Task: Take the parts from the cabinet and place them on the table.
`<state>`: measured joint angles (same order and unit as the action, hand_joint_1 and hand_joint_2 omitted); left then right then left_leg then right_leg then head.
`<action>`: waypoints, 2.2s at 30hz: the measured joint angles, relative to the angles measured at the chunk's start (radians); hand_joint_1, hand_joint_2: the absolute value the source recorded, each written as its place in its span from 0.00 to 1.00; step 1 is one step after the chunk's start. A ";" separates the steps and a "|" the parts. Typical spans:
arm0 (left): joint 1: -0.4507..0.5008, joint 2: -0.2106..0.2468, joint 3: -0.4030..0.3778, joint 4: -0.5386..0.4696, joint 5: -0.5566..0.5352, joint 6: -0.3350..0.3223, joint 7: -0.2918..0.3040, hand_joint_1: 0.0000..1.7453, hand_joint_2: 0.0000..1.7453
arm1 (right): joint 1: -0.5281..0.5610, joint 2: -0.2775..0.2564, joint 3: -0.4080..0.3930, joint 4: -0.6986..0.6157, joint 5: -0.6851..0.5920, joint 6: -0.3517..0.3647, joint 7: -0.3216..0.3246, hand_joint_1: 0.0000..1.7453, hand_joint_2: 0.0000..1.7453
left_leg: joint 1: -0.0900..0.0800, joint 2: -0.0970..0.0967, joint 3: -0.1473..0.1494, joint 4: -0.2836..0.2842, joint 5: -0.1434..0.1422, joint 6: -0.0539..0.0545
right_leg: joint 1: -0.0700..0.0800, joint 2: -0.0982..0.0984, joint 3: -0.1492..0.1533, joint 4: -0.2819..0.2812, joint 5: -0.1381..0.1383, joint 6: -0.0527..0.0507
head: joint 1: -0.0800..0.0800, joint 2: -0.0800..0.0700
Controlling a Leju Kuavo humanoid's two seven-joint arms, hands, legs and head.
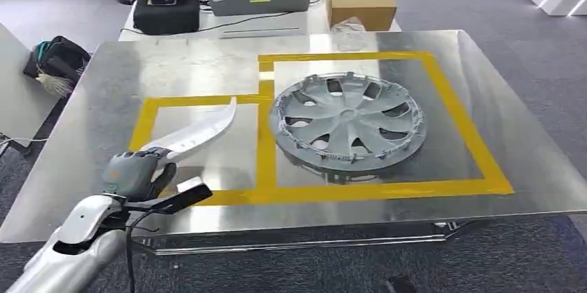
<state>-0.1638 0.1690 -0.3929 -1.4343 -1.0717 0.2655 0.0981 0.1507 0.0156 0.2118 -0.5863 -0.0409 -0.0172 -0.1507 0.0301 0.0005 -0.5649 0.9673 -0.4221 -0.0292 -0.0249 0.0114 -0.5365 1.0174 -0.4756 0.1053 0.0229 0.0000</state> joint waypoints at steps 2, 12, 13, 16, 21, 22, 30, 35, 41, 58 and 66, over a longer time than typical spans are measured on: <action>-0.013 0.000 -0.014 0.003 -0.033 -0.006 0.012 1.00 1.00 | -0.004 -0.003 0.014 -0.001 -0.008 0.000 0.003 0.00 0.00 | -0.005 -0.002 -0.002 0.012 -0.001 -0.008 | -0.007 0.006 -0.014 0.000 -0.002 -0.037 | -0.002 0.000; -0.056 -0.010 -0.065 0.058 -0.090 -0.043 0.038 0.00 1.00 | -0.012 -0.011 0.064 -0.002 -0.036 -0.008 0.005 0.00 0.00 | -0.001 -0.002 -0.007 -0.002 0.021 0.018 | 0.004 0.012 -0.028 0.003 0.008 -0.059 | -0.008 0.000; -0.063 -0.012 -0.071 0.067 -0.101 -0.046 0.046 0.00 1.00 | -0.014 -0.013 0.069 -0.002 -0.041 -0.010 0.006 0.00 0.00 | 0.001 -0.002 -0.007 -0.004 0.021 -0.003 | 0.005 0.012 -0.030 0.004 0.008 -0.059 | -0.008 0.000; -0.076 -0.021 -0.082 0.095 -0.117 -0.049 0.062 0.00 0.00 | -0.021 -0.018 0.087 -0.002 -0.056 -0.015 0.006 0.00 0.00 | 0.004 -0.002 -0.009 -0.006 0.019 -0.032 | 0.006 0.012 -0.032 0.004 0.008 -0.059 | -0.008 0.000; -0.089 -0.033 -0.090 0.131 -0.137 -0.047 0.077 0.00 0.00 | -0.028 -0.022 0.113 -0.002 -0.077 -0.020 0.006 0.00 0.00 | -0.002 -0.002 -0.013 -0.002 0.018 -0.030 | 0.001 0.010 -0.031 0.000 0.012 -0.056 | -0.008 0.000; -0.090 -0.035 -0.090 0.138 -0.140 -0.046 0.082 0.00 0.00 | -0.029 -0.023 0.119 -0.002 -0.084 -0.021 0.006 0.00 0.00 | -0.003 -0.002 -0.014 -0.002 0.018 -0.030 | 0.001 0.010 -0.031 -0.001 0.012 -0.055 | -0.008 0.000; -0.090 -0.040 -0.095 0.167 -0.125 -0.011 0.073 0.00 0.00 | -0.031 -0.030 0.169 -0.002 -0.135 -0.036 0.000 0.00 0.00 | -0.008 -0.002 -0.023 0.011 0.011 -0.004 | -0.009 0.010 -0.029 -0.011 0.018 -0.041 | -0.010 0.000; -0.060 -0.042 -0.089 0.123 -0.018 0.020 0.000 0.00 0.00 | -0.027 -0.037 0.191 -0.002 -0.178 -0.046 -0.010 0.00 0.00 | -0.001 0.005 -0.003 -0.033 0.042 0.022 | -0.005 0.000 -0.030 -0.013 0.003 -0.021 | -0.007 0.000; -0.003 -0.035 -0.079 0.070 0.057 0.023 -0.044 0.00 0.00 | -0.017 -0.047 0.210 -0.002 -0.204 -0.048 -0.014 0.00 0.00 | 0.004 0.007 -0.016 -0.028 0.046 0.018 | -0.011 -0.004 -0.112 0.219 -0.089 0.002 | -0.002 0.000; 0.331 0.037 0.080 -0.223 0.641 0.080 -0.515 0.00 0.00 | 0.024 -0.067 0.268 -0.002 -0.371 -0.069 -0.119 0.00 0.00 | -0.016 -0.001 -0.030 0.193 -0.091 0.015 | 0.021 0.006 -0.111 0.025 0.059 -0.085 | -0.015 0.000; 0.433 -0.006 0.162 -0.259 0.829 0.110 -0.635 0.00 0.00 | 0.048 -0.083 0.310 -0.014 -0.414 -0.103 -0.113 0.00 0.00 | -0.033 0.001 0.044 0.006 -0.050 0.052 | 0.016 -0.001 -0.148 0.045 0.034 -0.043 | -0.016 0.000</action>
<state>0.2693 0.1627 -0.2309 -1.6933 -0.2425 0.3754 -0.5374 0.1984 -0.0675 0.5218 -0.6000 -0.4546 -0.1201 -0.2632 -0.0024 0.0011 -0.5205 0.9733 -0.4718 0.0231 -0.0093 0.0106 -0.6847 1.0622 -0.4420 0.0625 0.0072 0.0000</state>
